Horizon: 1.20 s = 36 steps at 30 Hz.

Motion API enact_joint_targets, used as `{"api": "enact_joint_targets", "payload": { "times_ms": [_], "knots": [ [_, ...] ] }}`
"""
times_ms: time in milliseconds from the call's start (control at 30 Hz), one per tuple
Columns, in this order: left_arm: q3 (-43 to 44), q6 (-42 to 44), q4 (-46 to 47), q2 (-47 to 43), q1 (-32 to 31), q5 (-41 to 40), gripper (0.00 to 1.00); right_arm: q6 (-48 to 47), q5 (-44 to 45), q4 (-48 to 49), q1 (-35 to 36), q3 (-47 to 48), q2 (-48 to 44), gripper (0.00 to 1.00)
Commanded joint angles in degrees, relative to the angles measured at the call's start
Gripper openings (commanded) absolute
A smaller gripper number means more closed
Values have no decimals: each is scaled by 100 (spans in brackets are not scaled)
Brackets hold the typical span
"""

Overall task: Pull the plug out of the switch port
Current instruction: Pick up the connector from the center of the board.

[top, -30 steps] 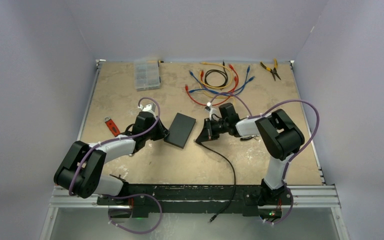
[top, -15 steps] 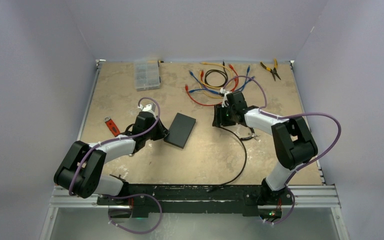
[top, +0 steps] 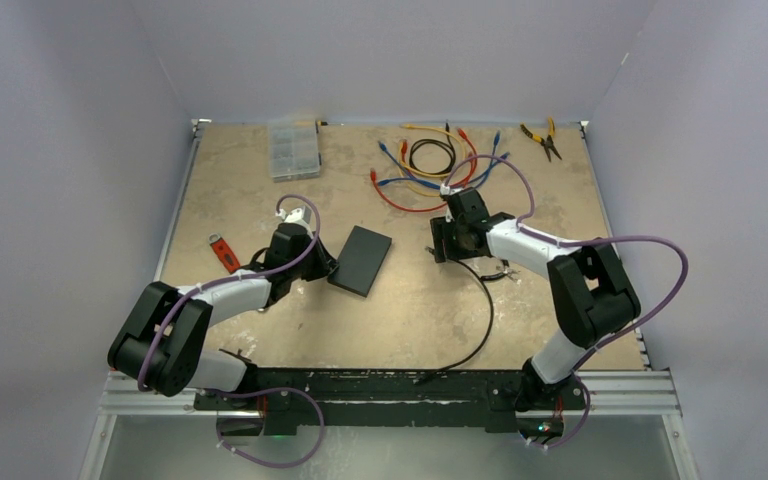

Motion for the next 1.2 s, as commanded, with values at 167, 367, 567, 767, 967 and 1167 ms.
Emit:
{"api": "enact_joint_targets", "payload": {
  "times_ms": [167, 367, 567, 767, 967, 1167],
  "knots": [
    [-326, 195, -1105, 366, -36, -146, 6, 49, 634, -172, 190, 265, 244, 44],
    [-327, 190, -1105, 375, -36, -140, 7, 28, 581, -126, 221, 326, 192, 11],
    [-311, 202, -1105, 389, -36, -129, 7, -67, 378, -19, 231, 332, -33, 0],
    [-291, 213, -1105, 393, -36, -124, 7, -201, -164, 174, 237, 256, -529, 0],
    [-257, 227, -1106, 435, -36, -96, 7, -372, -827, 404, 228, 252, -1061, 0],
    [-249, 230, -1105, 419, -36, -94, 7, -359, -999, 483, 235, 299, -1607, 0]
  ]
}}
